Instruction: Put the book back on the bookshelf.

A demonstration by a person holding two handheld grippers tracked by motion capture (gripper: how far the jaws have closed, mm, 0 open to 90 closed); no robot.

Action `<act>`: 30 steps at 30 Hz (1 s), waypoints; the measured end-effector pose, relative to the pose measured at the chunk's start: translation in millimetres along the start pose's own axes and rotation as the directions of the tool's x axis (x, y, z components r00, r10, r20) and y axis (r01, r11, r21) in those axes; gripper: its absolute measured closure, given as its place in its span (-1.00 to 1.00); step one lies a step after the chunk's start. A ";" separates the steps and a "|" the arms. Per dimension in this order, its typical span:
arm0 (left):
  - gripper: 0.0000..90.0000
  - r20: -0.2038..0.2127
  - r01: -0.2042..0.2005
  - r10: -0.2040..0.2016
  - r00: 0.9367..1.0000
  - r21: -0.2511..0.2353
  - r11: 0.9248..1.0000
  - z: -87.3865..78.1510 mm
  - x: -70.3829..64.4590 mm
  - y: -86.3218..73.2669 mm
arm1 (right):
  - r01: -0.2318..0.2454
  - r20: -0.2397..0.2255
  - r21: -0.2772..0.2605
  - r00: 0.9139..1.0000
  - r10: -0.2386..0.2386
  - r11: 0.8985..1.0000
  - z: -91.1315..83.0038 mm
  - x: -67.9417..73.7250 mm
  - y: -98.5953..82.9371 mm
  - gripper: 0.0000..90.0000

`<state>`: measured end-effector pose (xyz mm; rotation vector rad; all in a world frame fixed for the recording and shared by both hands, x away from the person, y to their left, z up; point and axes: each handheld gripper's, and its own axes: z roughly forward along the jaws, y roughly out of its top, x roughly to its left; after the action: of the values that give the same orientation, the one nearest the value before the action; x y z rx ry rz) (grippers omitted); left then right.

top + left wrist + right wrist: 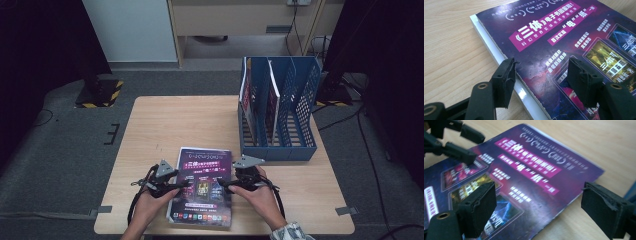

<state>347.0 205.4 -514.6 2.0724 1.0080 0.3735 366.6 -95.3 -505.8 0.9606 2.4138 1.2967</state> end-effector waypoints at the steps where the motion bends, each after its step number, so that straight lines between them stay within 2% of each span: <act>1: -0.14 0.003 -0.003 0.003 1.000 -0.003 1.000 0.6 0.1 0.0 | -0.002 -0.005 0.011 1.000 0.003 1.000 1.3 0.2 -1.4 -0.72; 5: -0.14 0.004 -0.012 0.012 1.000 -0.010 1.000 1.6 -0.6 -0.3 | -0.022 -0.019 0.042 1.000 0.022 0.999 6.1 -3.0 -6.6 -0.72; 8: -0.14 0.007 -0.011 0.011 1.000 -0.013 1.000 1.8 -0.2 -0.7 | -0.055 -0.033 0.060 0.998 0.057 0.997 9.8 -8.2 -10.3 -0.75; 13: -0.14 0.013 -0.013 0.013 1.000 -0.020 1.000 3.0 -1.4 -0.9 | -0.101 -0.045 0.060 0.994 0.103 0.993 10.5 -13.0 -13.1 -0.74; 17: -0.14 0.012 -0.017 0.017 1.000 -0.014 1.000 3.7 -3.4 0.3 | -0.121 -0.053 0.088 0.991 0.126 0.989 14.2 -16.2 -16.7 -0.77; 21: -0.14 0.015 -0.015 0.016 1.000 -0.020 1.000 4.1 -3.6 -0.3 | -0.153 -0.077 0.096 0.984 0.161 0.984 16.2 -19.3 -18.3 -0.79; 23: -0.14 0.014 -0.016 0.017 1.000 -0.020 1.000 4.4 -4.5 -0.3 | -0.170 -0.112 0.108 0.977 0.182 0.979 18.2 -20.7 -19.7 -0.81; 24: -0.14 0.014 -0.016 0.016 1.000 -0.020 1.000 4.4 -4.7 -0.2 | -0.160 -0.110 0.102 0.979 0.171 0.982 19.1 -21.3 -19.6 -0.82; 28: -0.14 0.014 -0.012 0.012 1.000 -0.020 1.000 4.6 -4.7 -0.3 | -0.164 -0.105 0.109 0.979 0.176 0.980 19.3 -19.8 -18.4 -0.81; 30: -0.14 0.014 -0.011 0.011 1.000 -0.020 1.000 4.6 -4.7 -0.4 | -0.168 -0.110 0.106 0.978 0.180 0.980 18.9 -19.7 -17.7 -0.73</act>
<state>346.3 199.6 -517.5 2.0608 0.9805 0.3725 382.9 -102.6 -532.9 1.1763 2.5516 1.3410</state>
